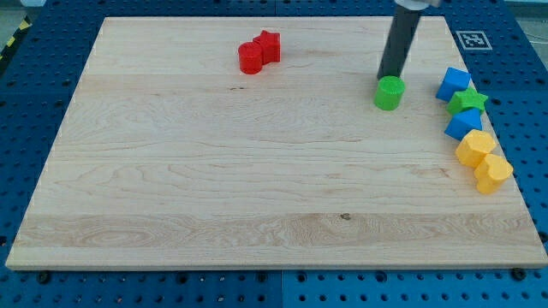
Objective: Keep the green circle to the left of the green star
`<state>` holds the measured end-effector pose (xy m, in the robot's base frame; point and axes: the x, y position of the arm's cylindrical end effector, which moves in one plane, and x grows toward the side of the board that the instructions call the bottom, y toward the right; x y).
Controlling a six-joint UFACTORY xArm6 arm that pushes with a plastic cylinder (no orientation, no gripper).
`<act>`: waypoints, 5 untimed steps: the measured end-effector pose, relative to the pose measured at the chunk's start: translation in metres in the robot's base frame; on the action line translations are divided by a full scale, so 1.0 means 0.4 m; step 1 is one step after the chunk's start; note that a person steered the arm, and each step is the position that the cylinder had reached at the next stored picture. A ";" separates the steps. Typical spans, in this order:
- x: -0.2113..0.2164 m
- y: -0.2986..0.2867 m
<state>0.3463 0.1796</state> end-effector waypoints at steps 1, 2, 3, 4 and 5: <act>0.015 0.036; 0.044 0.007; 0.060 -0.065; 0.060 -0.097; 0.060 -0.097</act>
